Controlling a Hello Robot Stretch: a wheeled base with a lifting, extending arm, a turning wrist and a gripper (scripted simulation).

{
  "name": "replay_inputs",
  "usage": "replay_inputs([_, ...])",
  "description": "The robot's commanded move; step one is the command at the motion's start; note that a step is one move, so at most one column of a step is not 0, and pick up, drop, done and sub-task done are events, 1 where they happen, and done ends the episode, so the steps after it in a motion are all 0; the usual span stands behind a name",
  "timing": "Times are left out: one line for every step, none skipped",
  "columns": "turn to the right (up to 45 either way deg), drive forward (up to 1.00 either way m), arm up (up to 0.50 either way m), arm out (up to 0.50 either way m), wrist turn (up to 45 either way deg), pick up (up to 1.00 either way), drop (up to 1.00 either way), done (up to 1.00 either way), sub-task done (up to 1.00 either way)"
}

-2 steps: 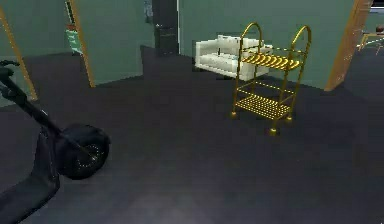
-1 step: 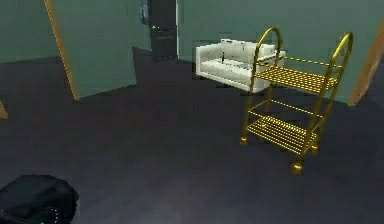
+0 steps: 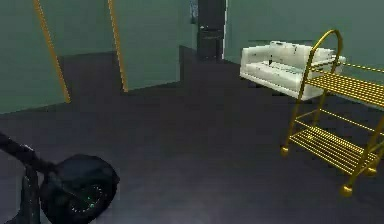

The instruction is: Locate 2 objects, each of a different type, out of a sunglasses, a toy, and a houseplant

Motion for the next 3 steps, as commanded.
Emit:
replay_inputs([0.0, 1.0, 0.0, 0.0, 0.0, 0.0, 0.0, 0.0, 0.0])
replay_inputs([0.0, 0.2, 0.0, 0.0, 0.0, 0.0, 0.0, 0.0, 0.0])
replay_inputs([-27.0, 0.0, 0.0, 0.0, 0.0, 0.0, 0.0, 0.0, 0.0])
